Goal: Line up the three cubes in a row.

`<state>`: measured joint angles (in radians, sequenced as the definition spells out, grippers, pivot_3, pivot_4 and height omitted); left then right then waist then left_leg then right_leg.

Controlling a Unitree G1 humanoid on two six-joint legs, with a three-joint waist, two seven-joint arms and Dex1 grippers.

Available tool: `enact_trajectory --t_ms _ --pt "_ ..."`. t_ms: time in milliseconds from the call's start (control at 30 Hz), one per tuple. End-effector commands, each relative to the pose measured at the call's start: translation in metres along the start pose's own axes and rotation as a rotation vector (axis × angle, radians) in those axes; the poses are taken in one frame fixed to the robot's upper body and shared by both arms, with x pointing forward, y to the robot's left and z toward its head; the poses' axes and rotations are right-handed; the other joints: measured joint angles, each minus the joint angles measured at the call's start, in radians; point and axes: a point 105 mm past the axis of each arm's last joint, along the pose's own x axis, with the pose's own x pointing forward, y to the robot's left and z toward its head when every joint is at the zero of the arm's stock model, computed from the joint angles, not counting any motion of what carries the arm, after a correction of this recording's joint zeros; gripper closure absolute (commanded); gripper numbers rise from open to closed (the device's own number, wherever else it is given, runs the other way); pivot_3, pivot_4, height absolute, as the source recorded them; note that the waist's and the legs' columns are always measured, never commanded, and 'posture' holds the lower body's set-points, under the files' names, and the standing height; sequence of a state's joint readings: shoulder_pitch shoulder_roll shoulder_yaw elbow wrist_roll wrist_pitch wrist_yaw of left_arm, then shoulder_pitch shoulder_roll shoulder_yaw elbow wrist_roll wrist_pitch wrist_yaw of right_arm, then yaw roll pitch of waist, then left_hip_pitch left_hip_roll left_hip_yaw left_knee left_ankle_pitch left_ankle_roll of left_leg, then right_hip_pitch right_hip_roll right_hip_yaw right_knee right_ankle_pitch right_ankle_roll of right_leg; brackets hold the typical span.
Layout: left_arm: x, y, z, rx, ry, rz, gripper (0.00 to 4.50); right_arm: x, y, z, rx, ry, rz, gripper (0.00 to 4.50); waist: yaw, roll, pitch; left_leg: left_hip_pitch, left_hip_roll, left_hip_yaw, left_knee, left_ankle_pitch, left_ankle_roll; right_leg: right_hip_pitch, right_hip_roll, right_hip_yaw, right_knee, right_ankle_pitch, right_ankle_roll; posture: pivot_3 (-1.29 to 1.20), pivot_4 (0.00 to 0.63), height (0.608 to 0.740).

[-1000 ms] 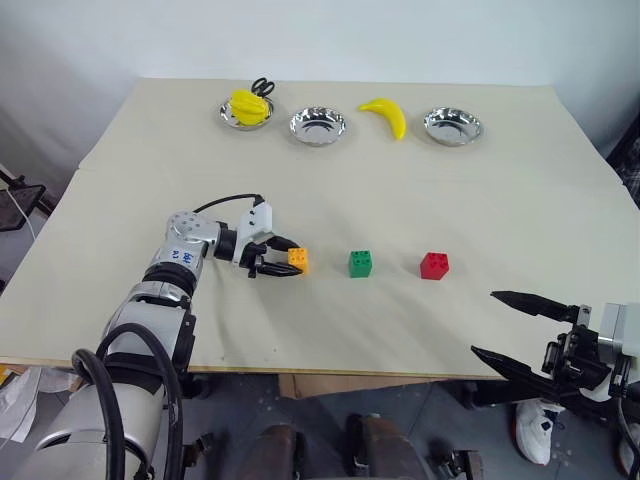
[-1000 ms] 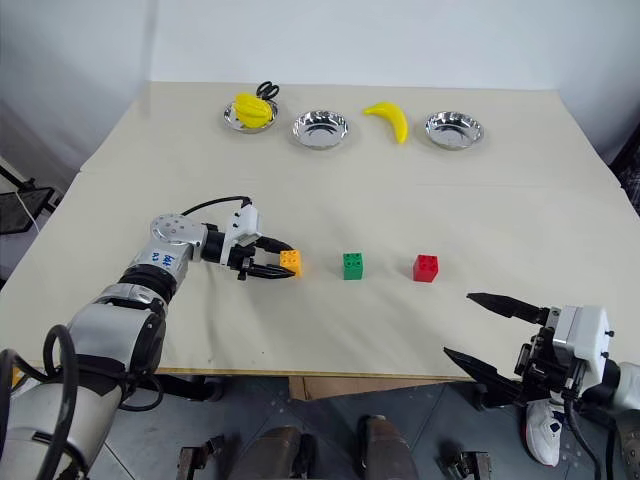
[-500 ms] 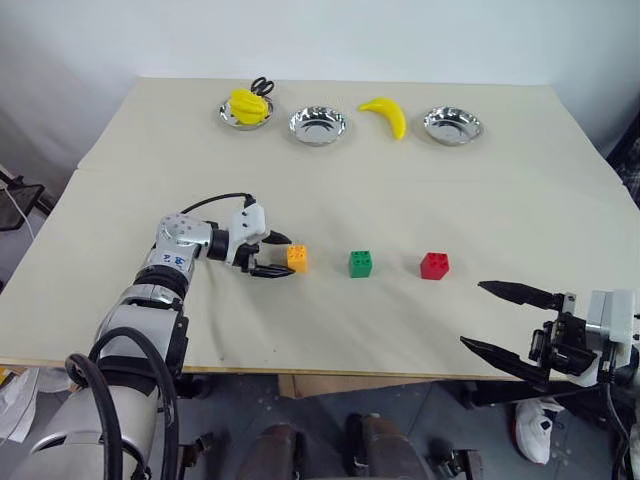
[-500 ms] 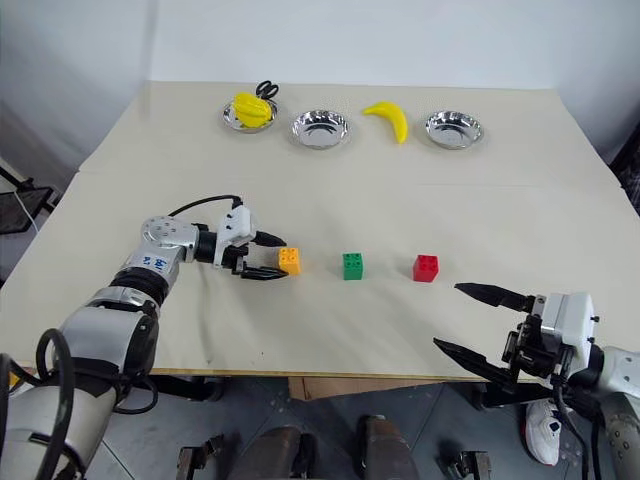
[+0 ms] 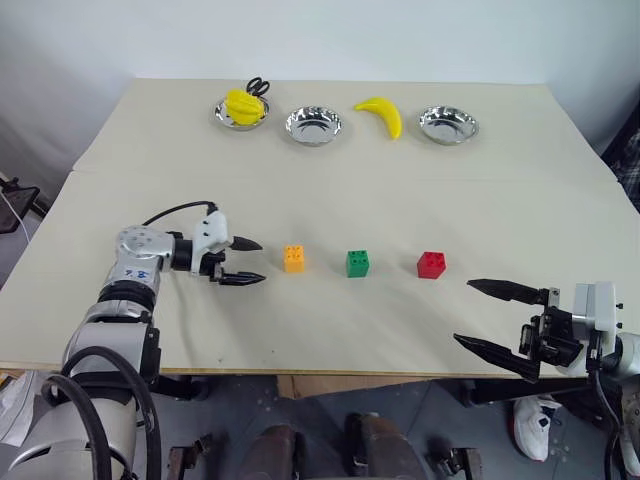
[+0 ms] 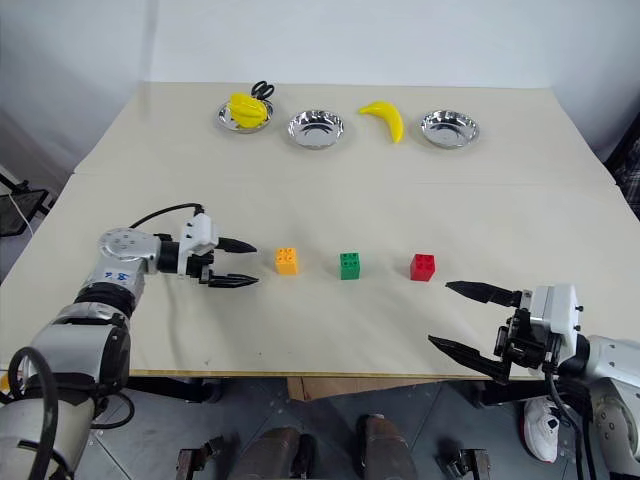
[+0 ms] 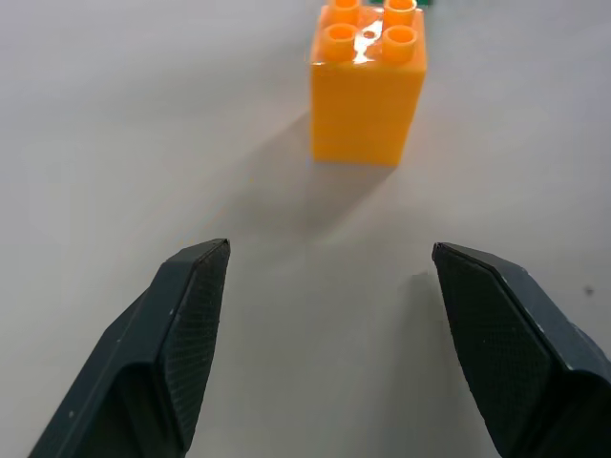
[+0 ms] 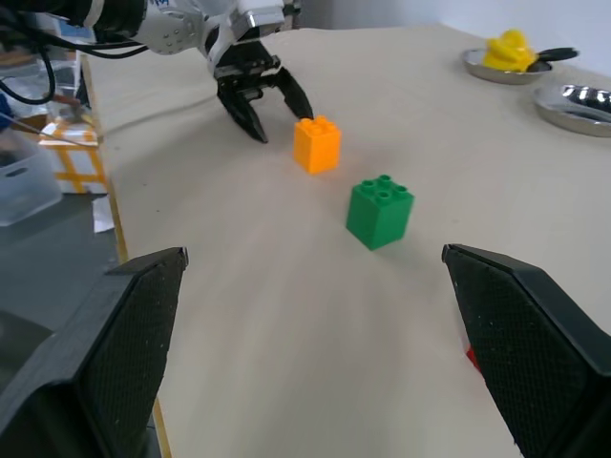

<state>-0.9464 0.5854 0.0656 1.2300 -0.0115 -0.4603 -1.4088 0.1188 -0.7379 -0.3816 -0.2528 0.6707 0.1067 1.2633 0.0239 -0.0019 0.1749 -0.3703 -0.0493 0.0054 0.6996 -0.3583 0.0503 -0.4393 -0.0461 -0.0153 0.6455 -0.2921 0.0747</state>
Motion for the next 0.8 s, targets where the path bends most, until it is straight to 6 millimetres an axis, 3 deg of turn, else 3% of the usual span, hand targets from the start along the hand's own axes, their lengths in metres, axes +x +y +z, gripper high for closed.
enact_trajectory --t_ms 33,167,300,500,800 --pt "-0.023 0.006 0.016 0.057 -0.081 0.058 0.88 -0.004 -0.003 0.004 -0.032 -0.006 0.020 0.00 0.002 0.000 0.000 0.000 0.000 0.000 0.000 0.000 0.000 0.000 0.000 0.000 0.000 0.000 0.000 0.00 0.150 0.740" --pt "-0.086 -0.016 0.012 0.097 -0.071 0.208 0.88 -0.019 -0.021 -0.006 -0.036 0.052 0.048 0.00 -0.028 0.000 0.000 0.001 0.000 0.001 -0.002 0.000 0.000 0.000 0.000 0.001 0.001 0.000 0.000 0.00 0.150 0.740" --pt "-0.118 -0.042 0.011 0.048 -0.051 0.332 0.88 -0.037 -0.039 -0.018 -0.052 0.120 0.057 0.00 -0.027 0.000 0.000 0.001 0.001 0.001 -0.004 -0.001 0.000 0.000 0.000 0.001 0.000 0.000 0.000 0.00 0.150 0.740" --pt "-0.137 -0.068 -0.002 -0.014 0.014 0.459 0.88 -0.046 -0.060 -0.027 -0.070 0.152 0.035 0.00 -0.002 0.001 0.000 0.008 0.001 -0.001 -0.002 -0.001 0.002 0.010 -0.001 0.001 -0.006 -0.001 -0.002 0.00 0.150 0.740" --pt "-0.142 -0.072 -0.008 -0.047 0.029 0.529 0.88 -0.048 -0.064 -0.039 -0.063 0.166 0.021 0.00 -0.005 0.001 0.000 0.012 0.001 0.000 -0.007 -0.001 0.001 0.012 -0.002 0.001 -0.007 -0.001 -0.002 0.00 0.150 0.740"
